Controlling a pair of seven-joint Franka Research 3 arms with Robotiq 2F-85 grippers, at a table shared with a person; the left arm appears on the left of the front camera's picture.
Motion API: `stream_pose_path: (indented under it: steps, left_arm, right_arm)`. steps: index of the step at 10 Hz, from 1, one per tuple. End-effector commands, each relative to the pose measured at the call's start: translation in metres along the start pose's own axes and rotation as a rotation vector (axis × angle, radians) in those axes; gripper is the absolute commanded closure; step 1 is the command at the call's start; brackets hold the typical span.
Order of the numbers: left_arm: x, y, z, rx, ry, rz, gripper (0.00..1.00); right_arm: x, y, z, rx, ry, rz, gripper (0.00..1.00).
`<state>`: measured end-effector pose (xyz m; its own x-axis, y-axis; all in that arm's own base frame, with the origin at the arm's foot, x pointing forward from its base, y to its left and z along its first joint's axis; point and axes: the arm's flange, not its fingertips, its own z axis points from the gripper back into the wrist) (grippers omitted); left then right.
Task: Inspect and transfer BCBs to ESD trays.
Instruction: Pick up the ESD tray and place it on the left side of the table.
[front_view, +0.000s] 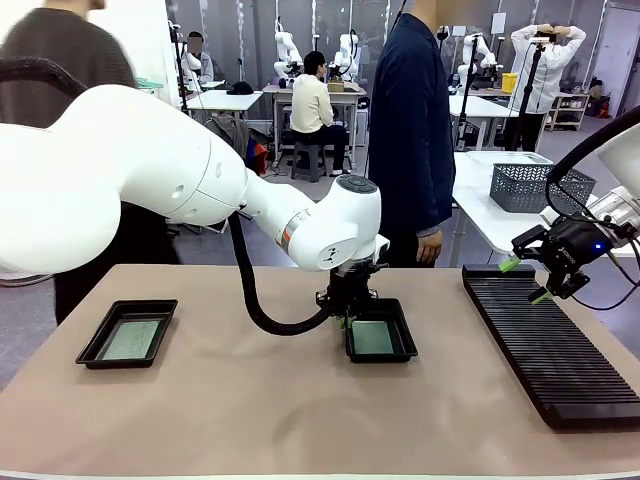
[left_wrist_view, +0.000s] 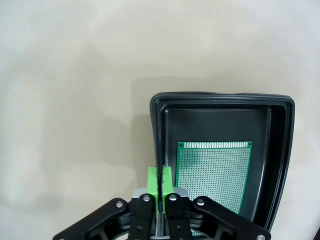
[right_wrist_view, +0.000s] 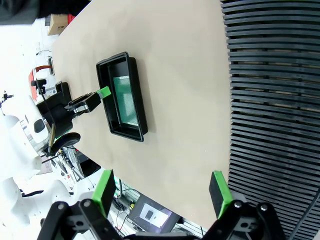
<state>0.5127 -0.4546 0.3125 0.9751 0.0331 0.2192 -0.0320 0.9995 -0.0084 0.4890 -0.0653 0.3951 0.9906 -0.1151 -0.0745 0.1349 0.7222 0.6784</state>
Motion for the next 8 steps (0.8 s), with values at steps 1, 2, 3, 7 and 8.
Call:
stream_pose_path:
  steps: [1, 2, 3, 7, 8]
  left_arm:
    - [0.003, 0.008, 0.004, -0.023, 0.005, -0.005, 1.00]
    - [0.004, 0.008, 0.004, -0.033, 0.009, -0.007, 1.00]
    - [0.005, 0.008, 0.003, -0.039, 0.017, -0.007, 1.00]
    - [0.004, 0.002, 0.002, -0.019, 0.011, 0.005, 1.00]
    - [0.006, 0.006, 0.001, -0.018, 0.026, 0.025, 0.97]
  right_arm:
    - [-0.003, 0.001, -0.002, -0.010, -0.019, -0.023, 0.00]
    - [-0.003, 0.001, -0.002, -0.010, -0.019, -0.023, 0.00]
    - [-0.003, 0.001, -0.002, -0.010, -0.019, -0.023, 0.00]
    - [-0.003, 0.001, -0.002, -0.010, -0.019, -0.023, 0.00]
    - [-0.003, 0.001, -0.002, -0.010, -0.019, -0.023, 0.00]
